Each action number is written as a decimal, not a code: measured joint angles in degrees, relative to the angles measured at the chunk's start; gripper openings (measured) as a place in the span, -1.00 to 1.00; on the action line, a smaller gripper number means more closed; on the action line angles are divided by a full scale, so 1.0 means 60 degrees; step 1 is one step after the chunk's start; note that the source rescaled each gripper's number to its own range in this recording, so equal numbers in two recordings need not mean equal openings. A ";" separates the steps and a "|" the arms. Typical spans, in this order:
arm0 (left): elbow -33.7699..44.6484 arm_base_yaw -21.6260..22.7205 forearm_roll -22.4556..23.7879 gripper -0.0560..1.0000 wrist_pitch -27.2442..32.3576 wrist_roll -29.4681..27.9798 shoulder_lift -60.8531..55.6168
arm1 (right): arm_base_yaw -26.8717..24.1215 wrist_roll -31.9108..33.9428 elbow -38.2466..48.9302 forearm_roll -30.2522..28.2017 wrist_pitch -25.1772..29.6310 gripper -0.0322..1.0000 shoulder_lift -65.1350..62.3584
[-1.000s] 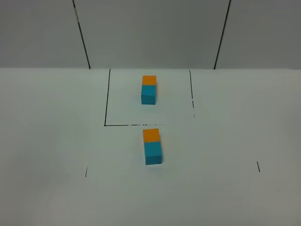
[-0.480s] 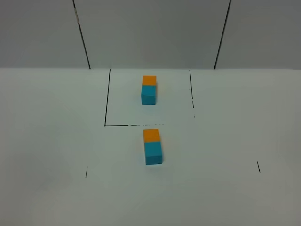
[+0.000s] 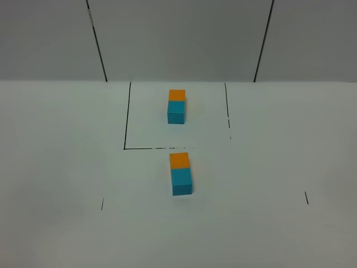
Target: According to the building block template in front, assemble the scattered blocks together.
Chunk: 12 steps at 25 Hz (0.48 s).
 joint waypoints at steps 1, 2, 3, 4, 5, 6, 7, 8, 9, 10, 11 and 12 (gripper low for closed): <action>0.0000 0.0000 0.0000 0.39 0.0000 0.0000 0.0000 | 0.0042 -0.0015 0.0000 -0.0006 -0.0024 0.76 0.0000; 0.0000 0.0000 0.0000 0.39 0.0000 0.0000 0.0000 | 0.0066 -0.0021 0.0009 0.0002 -0.0047 0.75 0.0000; 0.0000 0.0000 0.0000 0.39 0.0000 0.0000 0.0000 | 0.0074 -0.0021 0.0008 0.0014 -0.0056 0.75 0.0000; 0.0000 0.0000 0.0000 0.39 0.0000 0.0000 0.0000 | 0.0074 -0.0021 0.0010 0.0014 -0.0059 0.74 0.0000; 0.0000 0.0000 0.0000 0.39 0.0000 0.0000 0.0000 | 0.0074 -0.0021 0.0010 0.0014 -0.0068 0.73 0.0000; 0.0000 0.0000 0.0000 0.39 0.0000 0.0000 0.0000 | 0.0074 -0.0021 0.0010 0.0014 -0.0068 0.71 0.0000; 0.0000 0.0000 0.0000 0.39 0.0000 0.0000 0.0000 | 0.0074 -0.0021 0.0010 0.0014 -0.0071 0.70 0.0000; 0.0000 0.0000 0.0000 0.39 0.0000 0.0000 0.0000 | 0.0074 -0.0021 0.0010 0.0005 -0.0071 0.68 0.0000; 0.0000 0.0000 0.0000 0.39 0.0000 0.0000 0.0000 | 0.0074 0.0003 0.0010 0.0005 -0.0071 0.66 0.0000; 0.0000 0.0000 0.0000 0.39 0.0000 0.0000 0.0000 | 0.0074 0.0003 0.0010 -0.0006 -0.0071 0.64 0.0000; 0.0000 0.0000 0.0000 0.39 0.0000 0.0000 0.0000 | 0.0074 0.0011 0.0010 -0.0014 -0.0071 0.63 0.0000; 0.0000 0.0000 0.0000 0.39 0.0000 0.0000 0.0000 | 0.0074 0.0033 0.0010 -0.0014 -0.0071 0.62 0.0000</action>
